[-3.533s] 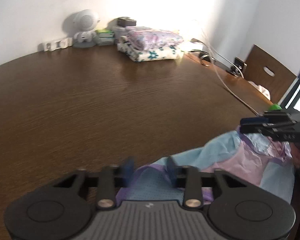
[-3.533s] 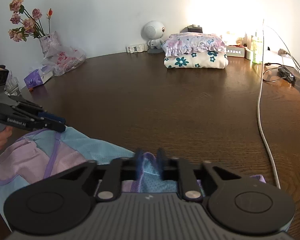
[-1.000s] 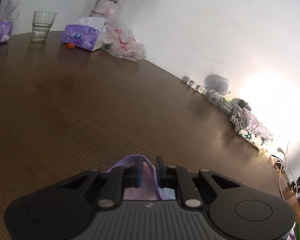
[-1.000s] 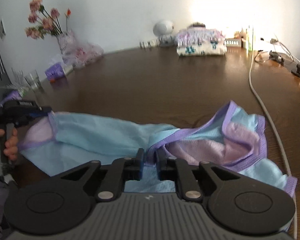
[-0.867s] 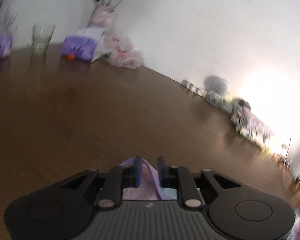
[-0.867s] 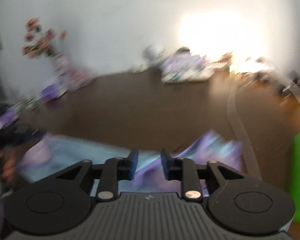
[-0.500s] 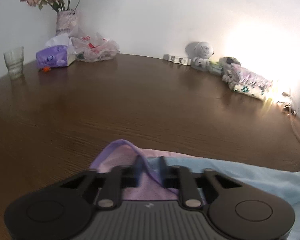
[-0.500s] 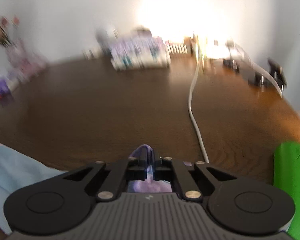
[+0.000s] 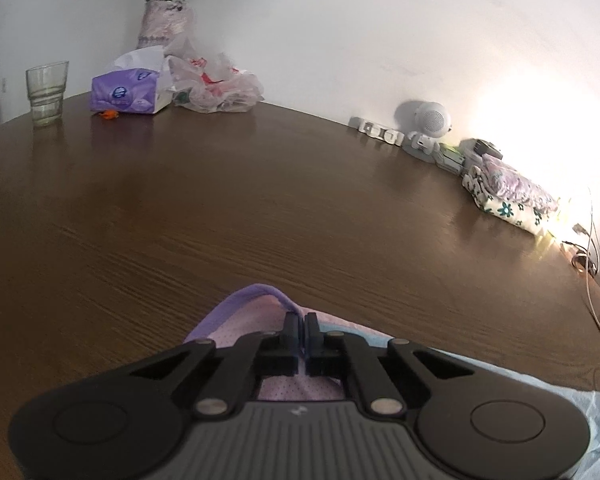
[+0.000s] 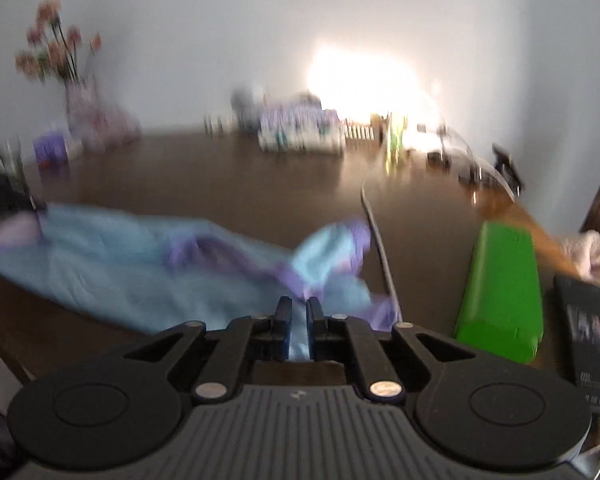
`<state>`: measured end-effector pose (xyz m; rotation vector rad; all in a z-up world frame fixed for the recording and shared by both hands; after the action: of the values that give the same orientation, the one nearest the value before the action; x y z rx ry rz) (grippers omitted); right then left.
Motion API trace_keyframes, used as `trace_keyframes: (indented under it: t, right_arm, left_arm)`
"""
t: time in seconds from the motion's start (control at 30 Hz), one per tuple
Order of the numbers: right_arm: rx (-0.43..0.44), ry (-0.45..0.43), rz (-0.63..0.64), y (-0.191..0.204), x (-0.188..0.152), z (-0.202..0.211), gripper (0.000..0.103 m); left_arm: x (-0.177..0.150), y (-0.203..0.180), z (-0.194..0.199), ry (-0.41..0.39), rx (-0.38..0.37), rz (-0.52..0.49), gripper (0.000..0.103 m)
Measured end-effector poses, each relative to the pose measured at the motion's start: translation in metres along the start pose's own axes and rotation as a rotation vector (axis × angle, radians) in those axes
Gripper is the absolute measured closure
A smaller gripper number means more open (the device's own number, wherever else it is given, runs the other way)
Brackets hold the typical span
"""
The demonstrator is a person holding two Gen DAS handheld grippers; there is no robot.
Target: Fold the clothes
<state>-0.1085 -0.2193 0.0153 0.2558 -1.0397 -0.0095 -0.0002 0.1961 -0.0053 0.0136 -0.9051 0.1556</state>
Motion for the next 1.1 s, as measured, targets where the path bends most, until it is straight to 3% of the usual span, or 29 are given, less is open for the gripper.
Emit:
trace_keyframes:
  t: [0.03,0.1,0.17,0.33,0.5,0.57,0.6,0.8,0.9,1.03,1.1]
  right_arm:
    - [0.016,-0.039,0.002,0.003,0.007,0.005,0.091]
    - [0.053,-0.086,0.011,0.011,0.019,0.001,0.071]
    - [0.068,-0.103,0.024,0.017,0.028,-0.01,0.066]
    - [0.01,-0.046,0.005,0.016,0.033,-0.045,0.067]
    - [-0.055,0.05,-0.097,-0.006,0.008,-0.051,0.068]
    - [-0.055,0.05,-0.125,-0.011,-0.001,-0.048,0.067]
    - [-0.05,0.045,-0.13,-0.011,-0.002,-0.047,0.067]
    - [-0.018,-0.011,-0.137,-0.008,0.002,-0.038,0.065]
    - [-0.026,0.006,-0.121,-0.006,0.004,-0.043,0.065]
    - [-0.005,-0.034,-0.138,-0.005,0.01,-0.036,0.065]
    - [0.007,-0.079,-0.128,-0.004,0.015,-0.032,0.065]
  left_arm:
    - [0.0,0.0,0.002,0.002,-0.007,0.001,0.094]
    - [0.0,-0.002,0.005,0.009,-0.023,-0.006,0.087]
    - [0.0,-0.004,0.008,0.016,-0.038,-0.012,0.078]
    - [-0.001,-0.005,0.009,0.049,-0.049,-0.025,0.077]
    - [-0.001,-0.005,0.005,0.04,-0.053,-0.03,0.077]
    - [0.002,-0.005,0.001,0.043,-0.054,-0.029,0.083]
    - [0.004,-0.004,-0.002,0.041,-0.053,-0.028,0.102]
    - [0.014,0.0,-0.008,-0.014,-0.055,0.026,0.103]
    - [0.017,0.002,-0.011,-0.027,-0.052,0.046,0.103]
    - [0.015,0.001,-0.016,0.008,-0.012,0.022,0.102]
    - [0.016,-0.009,-0.006,-0.012,-0.011,-0.006,0.097]
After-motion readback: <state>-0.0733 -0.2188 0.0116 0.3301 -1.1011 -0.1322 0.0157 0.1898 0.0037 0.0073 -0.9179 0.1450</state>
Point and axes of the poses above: each gripper's, at about its wrist camera, not at the fingertips, and z roughly against the way its jaws point, y to its left, x to its top, the point moved 4 cm from there along -z, roughly the way its jaws point, and after that the axes turned 13 degrees about -z, right-handed, at the moved point
